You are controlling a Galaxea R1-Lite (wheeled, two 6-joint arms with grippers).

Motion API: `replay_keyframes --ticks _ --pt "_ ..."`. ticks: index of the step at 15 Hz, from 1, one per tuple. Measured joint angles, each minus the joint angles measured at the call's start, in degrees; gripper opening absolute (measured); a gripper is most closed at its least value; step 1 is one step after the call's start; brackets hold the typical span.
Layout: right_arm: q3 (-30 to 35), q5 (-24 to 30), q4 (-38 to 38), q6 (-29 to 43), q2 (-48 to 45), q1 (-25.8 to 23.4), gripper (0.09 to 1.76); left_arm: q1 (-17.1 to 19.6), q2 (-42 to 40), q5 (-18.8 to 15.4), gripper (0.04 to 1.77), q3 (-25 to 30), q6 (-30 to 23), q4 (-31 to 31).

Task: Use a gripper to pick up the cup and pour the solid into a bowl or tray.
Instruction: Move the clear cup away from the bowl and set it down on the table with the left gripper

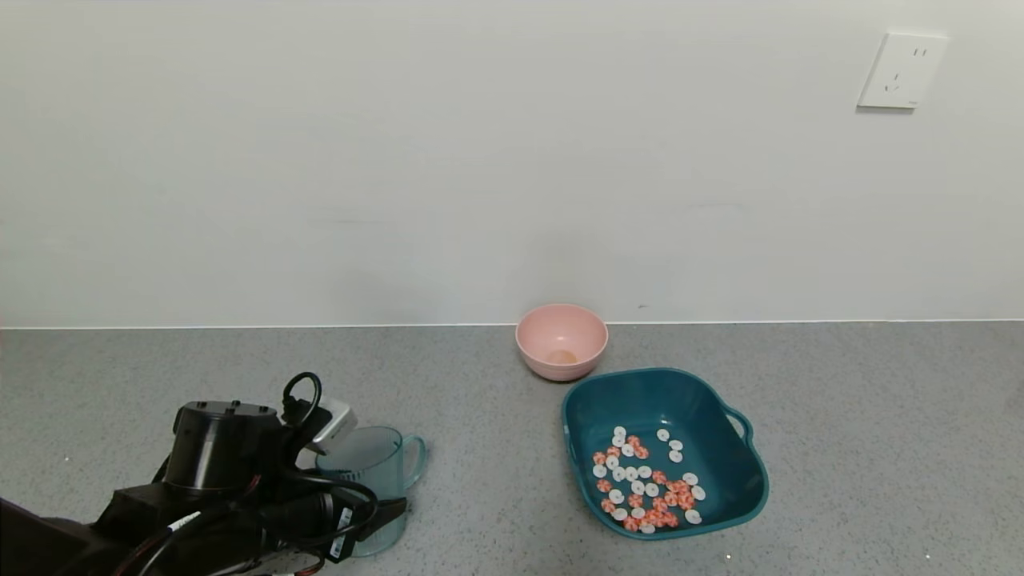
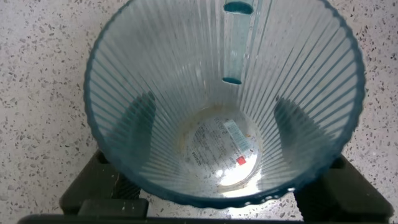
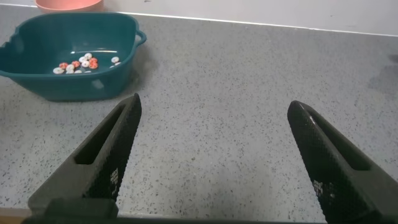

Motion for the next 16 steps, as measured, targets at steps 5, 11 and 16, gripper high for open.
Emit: replay_keyframes --ticks 5,11,16 --pt "0.00 0.00 -0.02 0.00 0.02 0.00 1.71 0.00 0.27 -0.02 1.31 0.11 0.16 0.00" --pt "0.00 -0.05 0.00 0.01 0.02 0.00 1.71 0.00 0.44 0.05 1.51 0.74 -0.04 -2.16" --pt "0.00 0.00 -0.02 0.01 0.02 0.00 1.71 0.00 0.41 0.07 1.61 0.83 -0.06 -2.18"
